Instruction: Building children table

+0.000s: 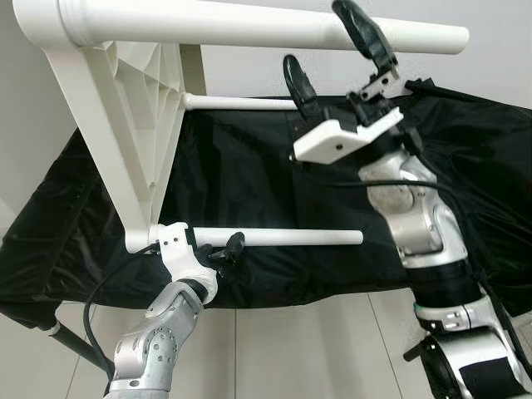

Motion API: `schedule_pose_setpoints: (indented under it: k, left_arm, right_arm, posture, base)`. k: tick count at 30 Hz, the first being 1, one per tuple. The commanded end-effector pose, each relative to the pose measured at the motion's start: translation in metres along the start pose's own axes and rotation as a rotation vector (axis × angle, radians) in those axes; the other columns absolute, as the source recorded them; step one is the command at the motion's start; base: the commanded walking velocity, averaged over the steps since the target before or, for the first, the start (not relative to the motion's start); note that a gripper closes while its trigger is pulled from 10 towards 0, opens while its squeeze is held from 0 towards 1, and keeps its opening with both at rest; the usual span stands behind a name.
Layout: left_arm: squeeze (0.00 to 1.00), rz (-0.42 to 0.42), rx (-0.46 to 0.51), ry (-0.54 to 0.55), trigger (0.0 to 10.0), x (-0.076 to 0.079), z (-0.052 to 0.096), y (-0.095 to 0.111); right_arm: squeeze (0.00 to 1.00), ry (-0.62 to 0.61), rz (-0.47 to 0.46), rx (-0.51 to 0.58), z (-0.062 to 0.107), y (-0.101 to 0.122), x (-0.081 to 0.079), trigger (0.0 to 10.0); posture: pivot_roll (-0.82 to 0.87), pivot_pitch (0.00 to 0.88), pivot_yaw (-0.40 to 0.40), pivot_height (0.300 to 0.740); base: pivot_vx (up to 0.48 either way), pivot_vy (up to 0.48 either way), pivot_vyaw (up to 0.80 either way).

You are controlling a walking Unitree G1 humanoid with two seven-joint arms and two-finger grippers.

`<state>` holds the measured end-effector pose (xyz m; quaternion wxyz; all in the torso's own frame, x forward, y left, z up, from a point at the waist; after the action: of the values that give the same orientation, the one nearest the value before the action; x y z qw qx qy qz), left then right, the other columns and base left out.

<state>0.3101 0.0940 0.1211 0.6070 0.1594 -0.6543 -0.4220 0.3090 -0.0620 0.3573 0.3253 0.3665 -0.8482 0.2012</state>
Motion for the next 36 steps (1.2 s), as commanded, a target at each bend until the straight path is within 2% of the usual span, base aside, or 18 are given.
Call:
schedule_pose_setpoints:
  k: [1,9,12,14,16,26,27,28,29,33,36]
  left_arm:
    - [0.00,0.040,0.003,-0.013,10.0,0.006,-0.003,-0.004]
    - [0.00,0.045,0.005,-0.012,10.0,0.006,-0.003,-0.005]
    - [0.00,0.046,0.001,-0.016,10.0,0.008,-0.004,-0.007]
    - [0.00,0.046,0.001,-0.016,10.0,0.008,-0.004,-0.007]
    - [0.00,0.047,0.002,-0.016,10.0,0.008,-0.004,-0.007]
    - [0.00,0.049,0.001,-0.014,10.0,0.008,-0.004,-0.007]
    - [0.00,0.049,-0.001,-0.014,10.0,0.008,-0.004,-0.008]
    - [0.00,0.049,-0.001,-0.014,10.0,0.008,-0.004,-0.008]
    - [0.00,0.050,-0.004,-0.014,10.0,0.009,-0.004,-0.009]
    - [0.00,0.053,-0.004,-0.013,10.0,0.010,-0.005,-0.009]
    - [0.00,0.098,-0.001,-0.012,10.0,0.015,-0.012,-0.008]
  right_arm:
    - [0.00,0.028,-0.002,0.011,-0.003,0.002,-0.004,10.0]
    - [0.00,0.113,0.010,0.029,-0.018,0.003,-0.013,10.0]
    - [0.00,0.144,0.029,0.026,-0.030,0.004,-0.016,10.0]
    - [0.00,0.144,0.029,0.026,-0.030,0.004,-0.016,10.0]
    - [0.00,0.174,0.046,0.003,-0.037,0.001,-0.020,10.0]
    - [0.00,0.220,0.070,-0.057,-0.048,-0.006,-0.026,10.0]
    - [0.00,0.225,0.068,-0.068,-0.050,-0.007,-0.026,5.1]
    - [0.00,0.225,0.068,-0.068,-0.050,-0.007,-0.026,5.1]
    - [0.00,0.228,0.065,-0.079,-0.053,-0.008,-0.025,0.0]
    - [0.00,0.228,0.052,-0.095,-0.055,-0.009,-0.025,0.0]
    - [0.00,0.216,0.018,-0.124,-0.055,-0.011,-0.022,0.0]
  posture:
    - [-0.02,0.030,0.051,0.740]
    - [-0.02,0.026,0.044,0.740]
    - [-0.02,0.025,0.041,0.740]
    - [-0.02,0.025,0.041,0.740]
    - [-0.02,0.026,0.042,0.740]
    - [-0.02,0.027,0.042,0.740]
    - [-0.02,0.029,0.043,0.740]
    - [-0.02,0.029,0.043,0.740]
    - [-0.02,0.029,0.042,0.740]
    - [-0.02,0.030,0.042,0.740]
    - [-0.02,0.031,0.040,0.740]
  base:
    - [0.000,0.000,0.00]
    - [0.000,0.000,0.00]
    - [0.000,0.000,0.00]
    - [0.000,0.000,0.00]
    - [0.000,0.000,0.00]
    - [0.000,0.000,0.00]
    - [0.000,0.000,0.00]
    - [0.000,0.000,0.00]
    - [0.000,0.000,0.00]
    - [0.000,0.000,0.00]
    - [0.000,0.000,0.00]
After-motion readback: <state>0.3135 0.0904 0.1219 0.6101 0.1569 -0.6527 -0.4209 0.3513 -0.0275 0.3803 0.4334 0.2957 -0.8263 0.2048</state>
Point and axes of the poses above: a point about 5 cm out from each wrist's last joint towards the gripper, its own z axis pointing back from the gripper into the wrist, its own y axis along the axis of the wrist's last joint, x = y × z, the point moved 4 cm from there along -z, pointing out of the wrist towards the gripper, and after that the axes turned 6 degrees about z, right-handed, at the moved point
